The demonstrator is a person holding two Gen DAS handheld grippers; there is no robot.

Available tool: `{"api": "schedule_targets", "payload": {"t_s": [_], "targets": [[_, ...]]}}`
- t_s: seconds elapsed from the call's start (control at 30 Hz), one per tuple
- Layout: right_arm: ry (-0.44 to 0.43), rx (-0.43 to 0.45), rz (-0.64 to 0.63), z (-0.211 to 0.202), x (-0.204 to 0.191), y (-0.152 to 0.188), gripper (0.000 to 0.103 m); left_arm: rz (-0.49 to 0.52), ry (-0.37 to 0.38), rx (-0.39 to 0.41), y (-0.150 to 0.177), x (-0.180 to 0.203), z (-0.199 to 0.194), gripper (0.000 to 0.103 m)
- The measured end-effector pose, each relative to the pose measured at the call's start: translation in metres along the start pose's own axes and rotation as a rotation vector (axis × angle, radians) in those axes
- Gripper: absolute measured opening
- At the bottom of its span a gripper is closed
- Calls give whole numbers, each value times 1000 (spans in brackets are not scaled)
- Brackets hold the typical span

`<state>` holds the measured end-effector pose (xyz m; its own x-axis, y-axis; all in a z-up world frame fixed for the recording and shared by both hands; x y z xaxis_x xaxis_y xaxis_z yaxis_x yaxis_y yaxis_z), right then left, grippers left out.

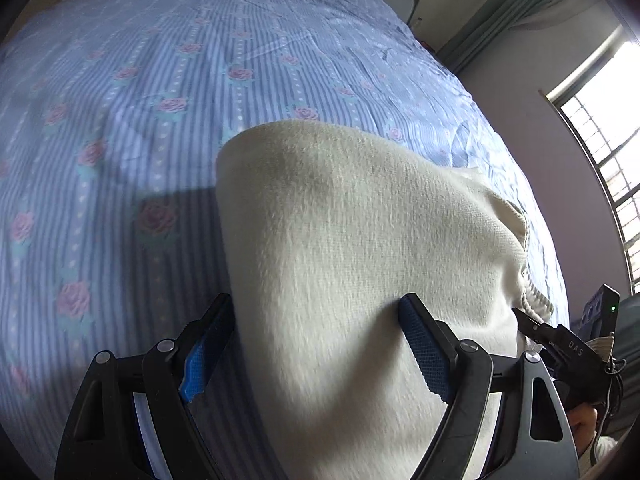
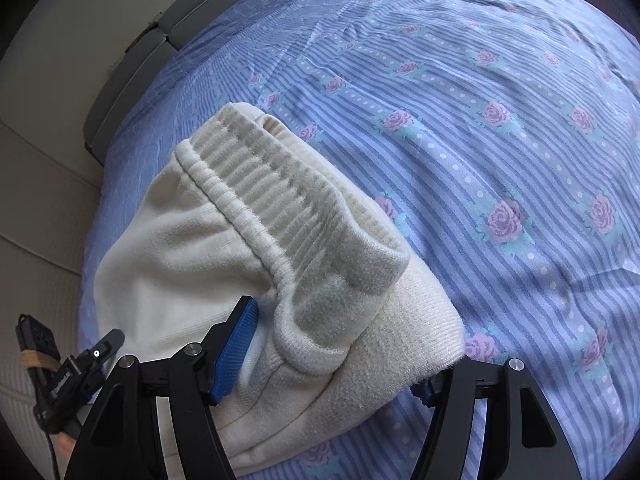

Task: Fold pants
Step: 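Lift and carry the folded bundle with both grippers toward the bed edge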

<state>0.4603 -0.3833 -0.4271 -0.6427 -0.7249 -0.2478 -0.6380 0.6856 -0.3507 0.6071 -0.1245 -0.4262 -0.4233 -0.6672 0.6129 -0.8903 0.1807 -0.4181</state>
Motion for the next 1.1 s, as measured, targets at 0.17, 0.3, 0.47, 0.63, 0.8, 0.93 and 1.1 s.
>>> {"api": "schedule_targets", "payload": {"t_s": [0.17,0.3,0.47,0.63,0.8,0.93,1.1], "targets": [[6,-11,-4,7,-3,-6,68,-3,36,-9,-9,0,11,78],[5,-19,-11,11,-4,-12,70,-38,61,-7,-17,-1,18,68],[-5,-31,-11,16,-7,-22,73,-79,35,11,-20,3,11,40],[-11,-60,-21,4,-10,-27,55,-89,-35,37,-23,24,-11,30],[-51,-38,-83,-37,-20,-38,42,-30,-73,35,-20,74,-40,28],[-57,37,-206,-93,-39,-40,41,8,-106,8,-5,106,-67,28],[-85,58,-298,-160,-47,-21,41,-24,-104,39,31,135,-129,28]]}}
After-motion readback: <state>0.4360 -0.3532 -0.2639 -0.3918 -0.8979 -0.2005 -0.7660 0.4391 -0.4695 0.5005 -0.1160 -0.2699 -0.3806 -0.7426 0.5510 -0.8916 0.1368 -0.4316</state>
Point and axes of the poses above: each gripper's, at about its wrist camera, not at the fingertips, and z roughly the way its jaws point, x to its right, y to its underside, the point moved 8 cm from there along z, roughly the way its jaws point, and after that the axes turned 15 degrees about y, right-handed, at the moved point
